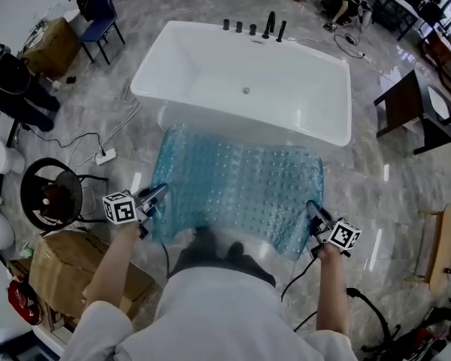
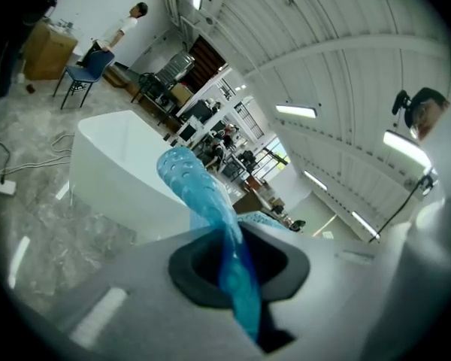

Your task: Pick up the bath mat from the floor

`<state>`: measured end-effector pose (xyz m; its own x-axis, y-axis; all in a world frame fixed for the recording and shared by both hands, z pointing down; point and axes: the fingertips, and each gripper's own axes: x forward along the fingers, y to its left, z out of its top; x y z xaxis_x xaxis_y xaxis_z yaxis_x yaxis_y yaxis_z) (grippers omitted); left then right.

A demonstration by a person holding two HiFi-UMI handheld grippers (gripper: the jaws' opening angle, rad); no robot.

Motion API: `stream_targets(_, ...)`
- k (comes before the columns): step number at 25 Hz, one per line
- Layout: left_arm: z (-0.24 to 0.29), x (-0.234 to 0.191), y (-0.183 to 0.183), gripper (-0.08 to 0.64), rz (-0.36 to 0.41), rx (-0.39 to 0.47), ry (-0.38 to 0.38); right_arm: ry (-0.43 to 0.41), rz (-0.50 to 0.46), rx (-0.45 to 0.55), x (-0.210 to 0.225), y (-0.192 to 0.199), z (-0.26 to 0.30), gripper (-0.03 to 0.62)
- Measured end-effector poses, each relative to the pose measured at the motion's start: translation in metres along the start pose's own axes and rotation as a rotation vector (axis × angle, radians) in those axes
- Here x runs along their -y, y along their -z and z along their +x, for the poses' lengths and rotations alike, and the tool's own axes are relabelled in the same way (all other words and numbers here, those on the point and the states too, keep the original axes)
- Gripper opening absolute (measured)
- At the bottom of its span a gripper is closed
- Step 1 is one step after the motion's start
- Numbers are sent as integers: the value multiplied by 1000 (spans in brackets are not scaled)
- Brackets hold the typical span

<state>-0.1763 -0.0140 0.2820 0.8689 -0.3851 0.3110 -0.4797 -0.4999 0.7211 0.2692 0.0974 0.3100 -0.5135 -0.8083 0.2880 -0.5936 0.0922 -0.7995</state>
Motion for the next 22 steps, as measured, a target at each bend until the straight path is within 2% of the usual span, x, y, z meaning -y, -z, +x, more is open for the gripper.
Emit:
stream_targets(3,-8,31,19,20,-14,45,8,-50,-21,3,-14,1,-27,38)
stream_targets(7,-26,62,39,20,17,48,26,-43,-32,-20,-13,16,-55,40)
stream_targets(9,-36,73,43,20,18,56,28,-63,-29,0,-28,18,-63,40)
stream_targets(12,-58,83,44,21,11,79,25,-84,-8,41,-52,24,-72,43)
stream_targets(15,-77,93,58,21,19,66,11,-98,28,89,-70,38,-86,43)
stream_targets(19,-98,108,65,21,23,78,35,-133,5,128,-94,53,-93,43)
stream_targets(22,-104,111,63,21,25,81,60,-124,-6,129,-106,65,-89,41)
